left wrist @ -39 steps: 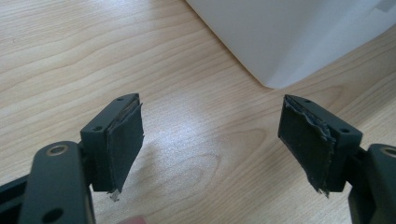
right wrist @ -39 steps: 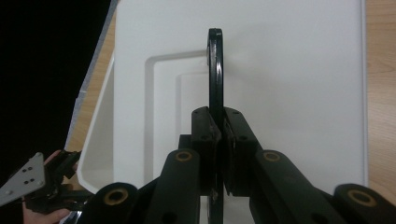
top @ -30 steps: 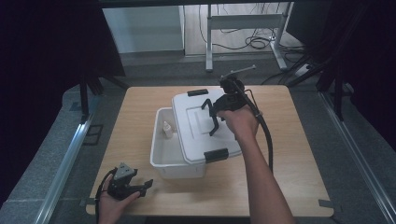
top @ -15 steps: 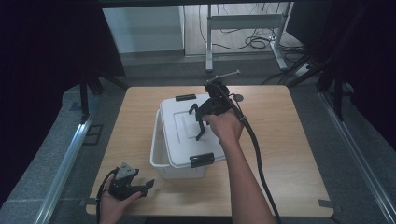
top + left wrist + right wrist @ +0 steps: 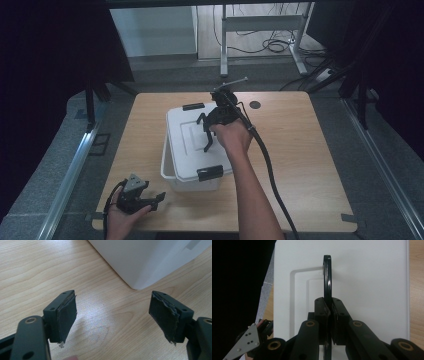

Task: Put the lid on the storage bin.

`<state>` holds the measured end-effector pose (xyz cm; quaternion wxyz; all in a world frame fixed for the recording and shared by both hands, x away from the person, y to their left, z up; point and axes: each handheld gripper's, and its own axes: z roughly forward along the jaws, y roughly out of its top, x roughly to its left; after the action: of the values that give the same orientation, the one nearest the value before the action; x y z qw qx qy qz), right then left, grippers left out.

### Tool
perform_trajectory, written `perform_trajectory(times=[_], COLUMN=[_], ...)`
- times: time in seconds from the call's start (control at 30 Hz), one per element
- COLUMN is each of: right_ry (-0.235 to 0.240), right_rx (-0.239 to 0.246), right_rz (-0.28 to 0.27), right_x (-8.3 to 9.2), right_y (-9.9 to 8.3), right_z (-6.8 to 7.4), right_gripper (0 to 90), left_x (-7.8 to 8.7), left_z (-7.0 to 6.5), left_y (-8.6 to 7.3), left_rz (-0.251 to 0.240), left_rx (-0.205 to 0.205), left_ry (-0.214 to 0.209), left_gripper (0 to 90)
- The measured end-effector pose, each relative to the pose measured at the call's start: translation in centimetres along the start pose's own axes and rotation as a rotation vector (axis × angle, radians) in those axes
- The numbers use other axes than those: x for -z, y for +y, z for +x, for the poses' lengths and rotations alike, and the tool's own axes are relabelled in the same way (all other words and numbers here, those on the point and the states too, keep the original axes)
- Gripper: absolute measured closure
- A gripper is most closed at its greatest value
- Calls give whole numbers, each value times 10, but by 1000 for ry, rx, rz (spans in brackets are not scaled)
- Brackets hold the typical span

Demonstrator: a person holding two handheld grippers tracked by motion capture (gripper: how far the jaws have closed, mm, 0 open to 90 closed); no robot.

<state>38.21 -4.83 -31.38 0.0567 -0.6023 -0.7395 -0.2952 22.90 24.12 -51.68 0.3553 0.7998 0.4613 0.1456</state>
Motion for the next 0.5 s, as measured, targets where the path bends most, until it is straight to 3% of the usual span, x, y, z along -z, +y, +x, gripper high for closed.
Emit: perform_trajectory(times=[0.5], right_ry=[0], right_rx=[-42], right_rz=[-9], right_x=[-6], right_y=[1], right_z=[6], right_gripper=[851], left_x=[0], left_z=[0], left_y=[0], left_rz=[0], left_rx=[-1], left_ry=[-5], left_gripper=[224])
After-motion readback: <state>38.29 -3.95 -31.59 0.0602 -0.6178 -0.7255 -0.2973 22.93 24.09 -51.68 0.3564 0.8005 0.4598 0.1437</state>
